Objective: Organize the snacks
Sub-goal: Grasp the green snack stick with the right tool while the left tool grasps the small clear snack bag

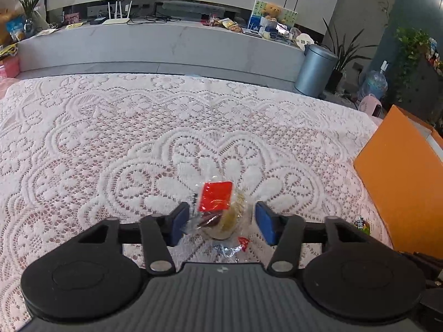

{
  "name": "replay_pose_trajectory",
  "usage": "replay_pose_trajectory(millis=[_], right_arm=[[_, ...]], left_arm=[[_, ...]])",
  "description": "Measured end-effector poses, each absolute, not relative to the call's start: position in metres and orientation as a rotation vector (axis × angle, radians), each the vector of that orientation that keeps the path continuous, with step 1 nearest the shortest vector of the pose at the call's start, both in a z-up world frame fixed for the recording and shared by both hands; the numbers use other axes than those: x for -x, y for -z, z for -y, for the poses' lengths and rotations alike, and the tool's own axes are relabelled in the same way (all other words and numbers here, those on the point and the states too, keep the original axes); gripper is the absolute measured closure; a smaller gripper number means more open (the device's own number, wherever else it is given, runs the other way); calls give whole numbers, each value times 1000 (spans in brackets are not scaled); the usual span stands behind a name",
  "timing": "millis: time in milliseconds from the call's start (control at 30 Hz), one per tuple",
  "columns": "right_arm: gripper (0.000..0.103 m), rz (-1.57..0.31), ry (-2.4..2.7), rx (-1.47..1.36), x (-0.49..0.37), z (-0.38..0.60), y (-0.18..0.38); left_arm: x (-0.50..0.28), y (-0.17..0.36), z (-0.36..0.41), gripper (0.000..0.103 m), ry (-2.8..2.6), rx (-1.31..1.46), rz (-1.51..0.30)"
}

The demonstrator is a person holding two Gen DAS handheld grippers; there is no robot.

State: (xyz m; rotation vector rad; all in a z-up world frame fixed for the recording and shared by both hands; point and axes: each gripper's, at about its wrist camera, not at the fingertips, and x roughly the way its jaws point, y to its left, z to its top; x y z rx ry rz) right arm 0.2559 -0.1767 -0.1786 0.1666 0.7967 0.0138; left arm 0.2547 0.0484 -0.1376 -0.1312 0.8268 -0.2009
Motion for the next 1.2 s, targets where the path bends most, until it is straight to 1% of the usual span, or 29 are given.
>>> replay_pose_trajectory(millis=[67,100,167,400,633,833,1033,1200], right_arm=[[65,-795,-15,-161,-255,176,178],[66,-793,-16,-155,-255,175,178],[67,-791,-20,-149,-254,174,178],[73,-791,-24,-169,-252,176,176],[76,-801,-37,-144,-243,173,174],[77,-840,-12,-124,-222,179,170],[77,-887,53,-97,-198,188,166],[78,-988,59,-193,-183,201,159]], left_arm=[[-254,137,-49,54,203,139,-824],[-254,136,-49,57,206,138,-824],[-253,136,-47,58,206,127,-822],[-246,127,-44,60,209,117,-791],[-225,115,-37,60,228,105,-782],[-202,105,-30,60,247,109,-801],[-168,109,-19,60,264,128,-867],[-142,108,-16,60,249,137,-909]])
